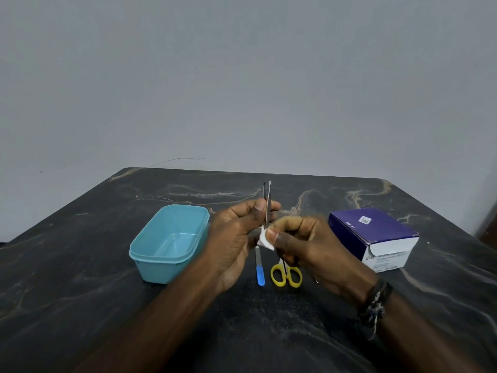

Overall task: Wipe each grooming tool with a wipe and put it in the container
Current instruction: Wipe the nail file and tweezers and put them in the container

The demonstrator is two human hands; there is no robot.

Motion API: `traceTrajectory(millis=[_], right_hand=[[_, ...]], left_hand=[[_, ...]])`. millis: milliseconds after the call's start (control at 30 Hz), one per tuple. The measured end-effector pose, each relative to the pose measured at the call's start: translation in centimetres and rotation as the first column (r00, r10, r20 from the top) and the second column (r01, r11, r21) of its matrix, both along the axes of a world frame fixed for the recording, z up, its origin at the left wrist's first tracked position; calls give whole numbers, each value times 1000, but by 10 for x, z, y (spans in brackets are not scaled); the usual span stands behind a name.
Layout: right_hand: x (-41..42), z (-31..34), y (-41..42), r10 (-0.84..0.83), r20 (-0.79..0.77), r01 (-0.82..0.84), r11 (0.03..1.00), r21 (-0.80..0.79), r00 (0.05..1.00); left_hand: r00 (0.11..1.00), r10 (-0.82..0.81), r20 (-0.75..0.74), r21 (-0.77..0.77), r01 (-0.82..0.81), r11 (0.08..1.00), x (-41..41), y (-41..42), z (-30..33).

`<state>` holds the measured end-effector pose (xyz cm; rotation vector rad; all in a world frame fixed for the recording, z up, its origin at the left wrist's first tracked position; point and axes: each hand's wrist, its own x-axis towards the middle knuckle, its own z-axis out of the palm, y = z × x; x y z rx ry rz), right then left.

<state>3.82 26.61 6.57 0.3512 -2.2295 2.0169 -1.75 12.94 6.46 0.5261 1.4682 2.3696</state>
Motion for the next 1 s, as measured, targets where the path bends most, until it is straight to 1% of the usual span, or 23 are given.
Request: traceTrajectory(millis=[100, 167, 233, 267, 300, 333, 367, 400, 433, 467, 500, 533, 567, 600, 633, 667, 733, 800, 933, 1000], right_hand=[[0, 0, 1, 38, 9, -39, 992, 121, 999], [0, 0, 0, 17, -16, -15, 991, 132, 1000], [-1, 0, 0, -52, -54, 58, 991, 121, 997], [-2, 0, -1, -96, -76, 104, 989, 110, 992], [-3, 0, -1, -137, -101, 146, 985, 88, 985], [-5, -1, -1, -172, -125, 181, 982, 57, 977], [-6, -1, -1, -206, -148, 211, 977, 22, 967], [-7, -2, -1, -238, -167, 240, 971, -6, 957], [-8, -2, -1, -267, -182, 268, 963, -22, 946], [-9, -2, -1, -293, -191, 292, 956, -34, 937], [-10, -2, -1, -315, -196, 312, 949, -46, 929], [-11, -2, 0, -331, -197, 327, 943, -56, 923], [-11, -3, 0, -344, -195, 339, 939, -61, 919], [-12, -3, 0, -353, -190, 347, 936, -61, 916], [-12, -4, 1, -361, -185, 356, 932, -64, 914], [-13, -6, 1, -371, -180, 365, 929, -69, 911], [-14, -8, 3, -388, -172, 381, 922, -75, 906], [-15, -10, 4, -393, -170, 387, 920, -68, 904], [-17, -12, 5, -400, -169, 405, 914, -2, 901], [-18, -14, 5, -404, -160, 411, 912, 8, 901]], left_hand=[[1000, -6, -5, 45, 6, 999, 0, -4, 10], [999, 26, -19, 61, -24, 998, -1, -11, 21], [987, 143, -69, 34, -140, 990, -2, -21, 35], [963, 234, -130, -11, -237, 971, -3, -28, 42], [910, 350, -224, -63, -372, 926, -4, -36, 48], [817, 460, -347, -110, -522, 846, -4, -45, 54], [702, 517, -490, -160, -655, 738, -5, -55, 59], [596, 502, -627, -222, -754, 618, -6, -66, 63], [526, 425, -736, -294, -815, 499, -8, -76, 65], [498, 314, -808, -373, -846, 382, -12, -84, 64], [508, 194, -839, -455, -852, 260, -19, -92, 61], [556, 90, -827, -544, -830, 126, -27, -98, 55], [624, 21, -781, -624, -781, 0, -36, -102, 48], [686, -16, -728, -681, -725, -102, -43, -103, 42], [738, -41, -673, -724, -669, -170, -50, -103, 37], [782, -60, -620, -757, -616, -218, -53, -101, 34], [833, -58, -550, -793, -542, -277, -55, -94, 30], [854, -54, -517, -805, -507, -308, -54, -85, 27], [885, -82, -458, -797, -449, -404, -49, -72, 29], [895, -94, -436, -792, -431, -433, -48, -71, 30]])
